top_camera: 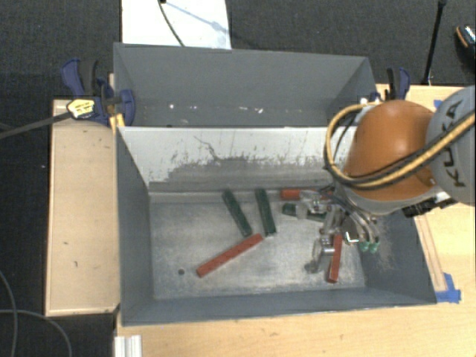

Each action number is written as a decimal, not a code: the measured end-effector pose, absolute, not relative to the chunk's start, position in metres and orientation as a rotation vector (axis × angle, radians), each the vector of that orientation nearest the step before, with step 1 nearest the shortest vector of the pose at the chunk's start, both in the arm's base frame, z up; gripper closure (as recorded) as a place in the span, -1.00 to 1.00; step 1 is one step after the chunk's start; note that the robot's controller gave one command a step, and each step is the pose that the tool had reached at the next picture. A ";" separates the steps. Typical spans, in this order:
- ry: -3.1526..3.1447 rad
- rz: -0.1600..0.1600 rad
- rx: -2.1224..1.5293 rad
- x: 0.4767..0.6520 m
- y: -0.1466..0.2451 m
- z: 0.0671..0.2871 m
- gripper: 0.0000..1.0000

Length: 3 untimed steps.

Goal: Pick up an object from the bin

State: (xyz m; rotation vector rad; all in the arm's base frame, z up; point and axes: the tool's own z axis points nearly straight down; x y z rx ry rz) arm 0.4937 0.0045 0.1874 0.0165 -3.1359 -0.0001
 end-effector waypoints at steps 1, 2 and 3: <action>-3.121 -0.001 -0.306 0.476 0.041 0.086 -1.00; -3.147 -0.006 -0.030 0.526 0.122 0.074 -1.00; -3.144 -0.001 -0.038 0.524 0.118 0.074 1.00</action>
Offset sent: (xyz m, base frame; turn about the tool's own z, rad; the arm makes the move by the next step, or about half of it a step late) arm -0.0157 0.0352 -0.0984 0.2065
